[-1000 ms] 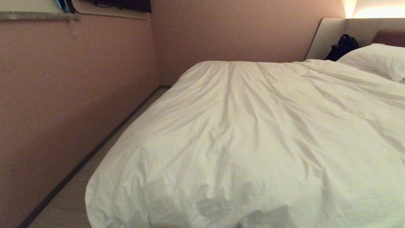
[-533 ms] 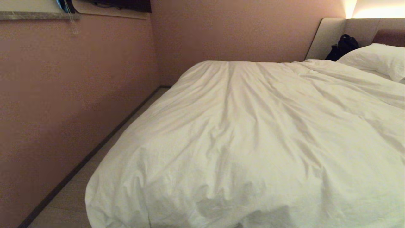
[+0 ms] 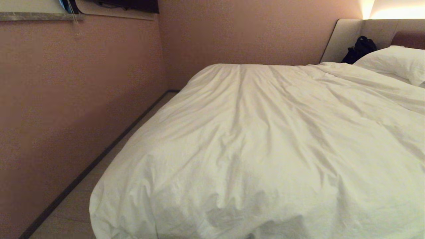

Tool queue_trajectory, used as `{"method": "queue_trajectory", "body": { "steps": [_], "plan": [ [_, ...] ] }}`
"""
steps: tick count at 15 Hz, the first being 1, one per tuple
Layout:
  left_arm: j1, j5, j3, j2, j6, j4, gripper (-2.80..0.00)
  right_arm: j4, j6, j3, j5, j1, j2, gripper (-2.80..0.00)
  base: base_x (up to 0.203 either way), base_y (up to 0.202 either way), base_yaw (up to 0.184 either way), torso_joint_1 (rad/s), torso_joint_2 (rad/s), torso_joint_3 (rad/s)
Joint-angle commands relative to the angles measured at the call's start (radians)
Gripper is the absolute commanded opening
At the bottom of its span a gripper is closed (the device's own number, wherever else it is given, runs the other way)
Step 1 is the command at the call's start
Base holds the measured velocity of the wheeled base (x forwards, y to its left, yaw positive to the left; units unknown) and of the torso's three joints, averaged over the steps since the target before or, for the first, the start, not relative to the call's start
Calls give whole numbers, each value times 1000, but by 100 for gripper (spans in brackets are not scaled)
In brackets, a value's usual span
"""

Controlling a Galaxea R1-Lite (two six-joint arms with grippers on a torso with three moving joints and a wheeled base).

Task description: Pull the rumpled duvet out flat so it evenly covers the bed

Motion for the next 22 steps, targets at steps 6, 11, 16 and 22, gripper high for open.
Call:
{"method": "queue_trajectory", "body": {
  "steps": [6,11,16,22],
  "plan": [
    [-1,0,0,0,-1,1,-280,0,0,0,1,0,1,-280,0,0,0,0,0,0],
    [0,0,0,0,-1,1,-280,0,0,0,-1,0,1,-280,0,0,0,0,0,0],
    [0,0,0,0,-1,1,-280,0,0,0,0,0,1,-280,0,0,0,0,0,0],
    [0,0,0,0,-1,1,-280,0,0,0,1,0,1,-280,0,0,0,0,0,0]
  ]
}}
